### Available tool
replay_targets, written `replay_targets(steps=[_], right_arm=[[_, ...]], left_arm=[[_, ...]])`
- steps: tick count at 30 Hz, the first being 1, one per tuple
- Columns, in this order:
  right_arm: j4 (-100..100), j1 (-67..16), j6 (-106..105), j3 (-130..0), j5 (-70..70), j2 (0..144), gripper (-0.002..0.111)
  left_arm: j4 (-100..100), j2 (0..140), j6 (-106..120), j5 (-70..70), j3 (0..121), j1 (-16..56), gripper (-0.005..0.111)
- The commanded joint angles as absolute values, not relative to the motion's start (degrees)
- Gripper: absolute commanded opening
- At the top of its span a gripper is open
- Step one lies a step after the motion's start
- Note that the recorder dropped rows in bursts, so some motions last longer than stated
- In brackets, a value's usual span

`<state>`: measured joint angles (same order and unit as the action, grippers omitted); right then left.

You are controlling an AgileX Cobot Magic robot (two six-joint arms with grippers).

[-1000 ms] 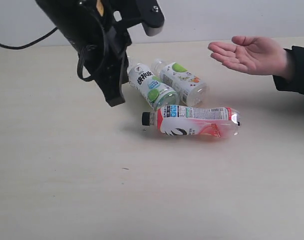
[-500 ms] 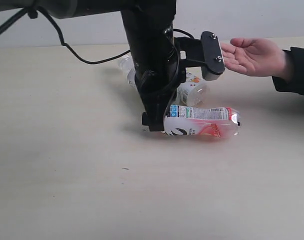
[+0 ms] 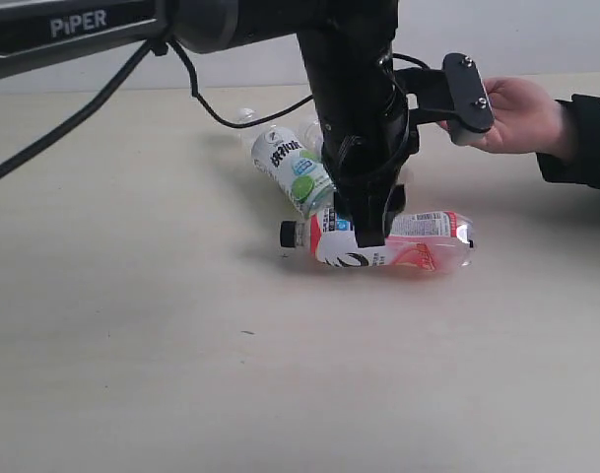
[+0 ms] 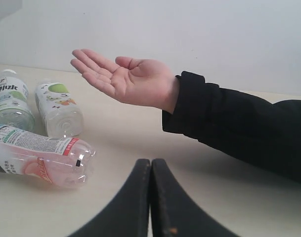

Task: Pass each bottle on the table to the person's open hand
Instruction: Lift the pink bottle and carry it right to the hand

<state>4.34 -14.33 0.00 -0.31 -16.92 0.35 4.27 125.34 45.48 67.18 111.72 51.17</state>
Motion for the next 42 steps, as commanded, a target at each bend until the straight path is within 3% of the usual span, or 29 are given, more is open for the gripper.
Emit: replay_targets(steps=[1,14,37,39,42], right_arm=[[4.44,-14.18,0.0,0.0,-16.19,0.0,0.0],[4.44,-14.18,0.0,0.0,-16.19,0.0,0.0],[4.44,-14.18,0.0,0.0,-16.19,0.0,0.0],[4.44,-14.18,0.0,0.0,-16.19,0.0,0.0],[4.44,-14.18,0.0,0.0,-16.19,0.0,0.0]], left_arm=[[4.71,127.27,45.65,66.46,112.62,51.38,0.074],[4.6,130.97,46.7,55.77,112.62,51.38,0.073],[2.92,138.18,46.31,55.16,112.83,51.38,0.069],[2.92,138.18,46.31,56.55,112.83,51.38,0.052],[2.92,137.66,45.41,58.34,112.83,51.38,0.015]])
